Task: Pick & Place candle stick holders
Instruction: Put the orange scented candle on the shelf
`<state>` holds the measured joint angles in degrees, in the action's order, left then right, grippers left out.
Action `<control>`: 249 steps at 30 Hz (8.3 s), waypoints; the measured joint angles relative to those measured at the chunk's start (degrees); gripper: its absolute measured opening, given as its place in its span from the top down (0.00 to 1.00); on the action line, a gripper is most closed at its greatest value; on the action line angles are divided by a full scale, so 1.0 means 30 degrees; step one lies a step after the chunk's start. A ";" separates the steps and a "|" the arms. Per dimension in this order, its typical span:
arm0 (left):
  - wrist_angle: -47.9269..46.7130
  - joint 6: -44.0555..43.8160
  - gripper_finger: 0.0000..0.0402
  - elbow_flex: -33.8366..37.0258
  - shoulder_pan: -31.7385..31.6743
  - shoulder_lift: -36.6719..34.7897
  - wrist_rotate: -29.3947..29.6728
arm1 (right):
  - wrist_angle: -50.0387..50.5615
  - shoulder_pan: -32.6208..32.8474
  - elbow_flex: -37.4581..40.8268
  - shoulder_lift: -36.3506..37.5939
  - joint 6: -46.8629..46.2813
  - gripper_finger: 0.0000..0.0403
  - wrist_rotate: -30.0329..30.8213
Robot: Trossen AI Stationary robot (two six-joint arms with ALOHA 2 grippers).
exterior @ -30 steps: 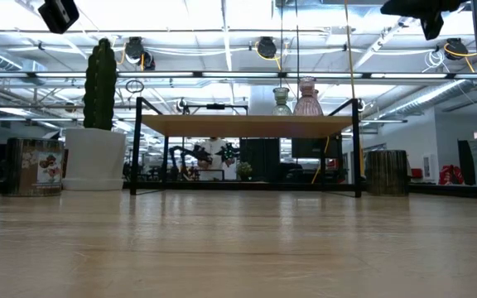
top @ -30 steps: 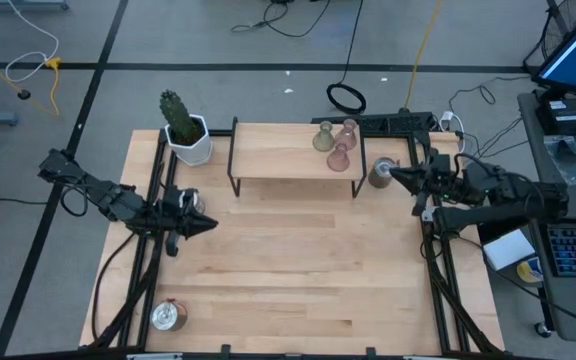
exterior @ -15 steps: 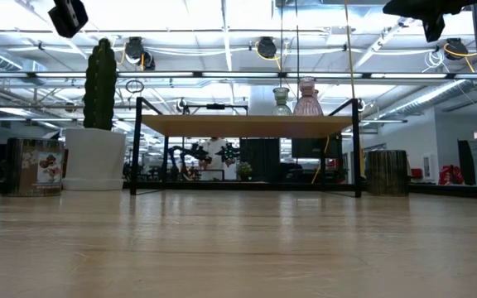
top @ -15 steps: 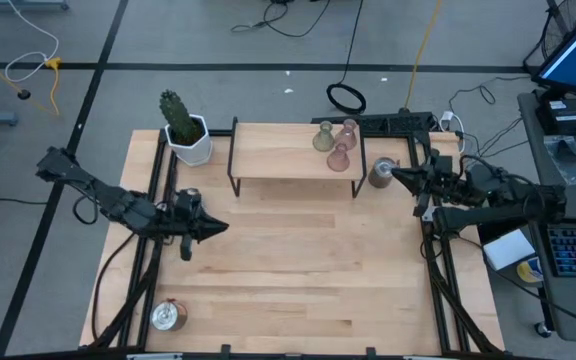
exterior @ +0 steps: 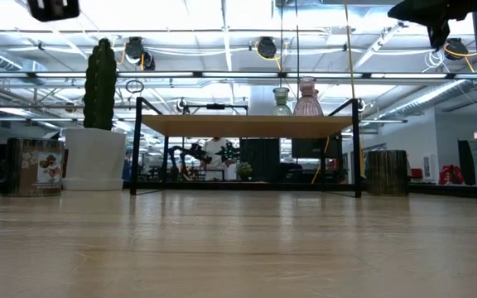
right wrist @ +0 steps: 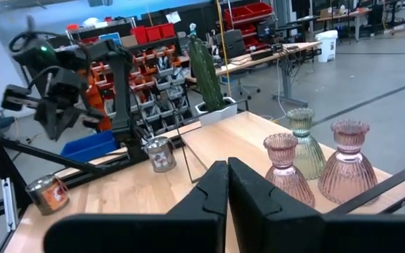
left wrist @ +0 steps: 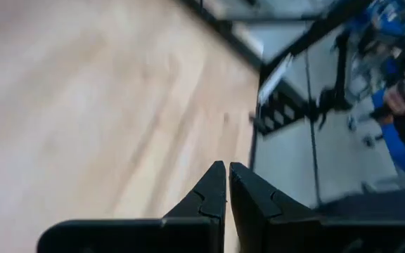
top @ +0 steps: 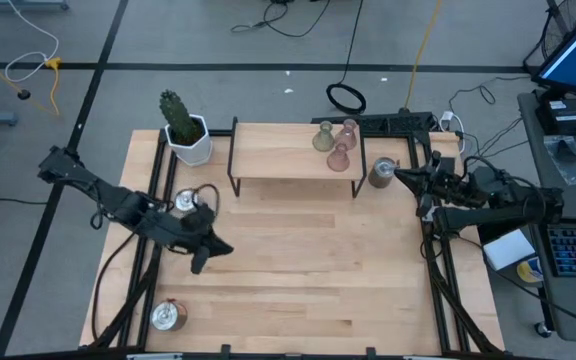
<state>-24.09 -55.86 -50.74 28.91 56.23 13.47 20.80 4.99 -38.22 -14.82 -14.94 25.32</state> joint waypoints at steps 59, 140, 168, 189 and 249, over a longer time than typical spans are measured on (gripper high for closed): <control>-0.5210 -2.4327 0.95 -0.2281 0.9555 0.5921 -0.7945 | -0.0284 0.0000 0.0335 0.0002 -0.0007 0.99 -0.0060; -0.8054 -2.5850 0.54 -0.2281 1.0790 0.7291 -0.7027 | -0.0277 -0.0003 0.0335 0.0002 0.0211 0.99 -0.0044; -0.7822 -2.5976 0.54 -0.2302 1.0746 0.9461 -0.9104 | -0.0284 -0.0005 0.0335 -0.0005 0.0226 0.99 -0.0036; -0.8469 -2.7176 0.54 -0.2295 1.0601 0.9374 -0.8586 | -0.0279 -0.0004 0.0335 -0.0005 0.0219 0.99 -0.0044; -1.1100 -2.4347 0.54 -0.2251 0.9189 0.8121 -0.5879 | -0.0277 0.0000 0.0335 -0.0005 -0.0291 0.99 -0.0044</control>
<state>-57.39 -128.90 -57.49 56.47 80.60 -4.17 19.97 4.99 -37.21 -14.83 -15.81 25.19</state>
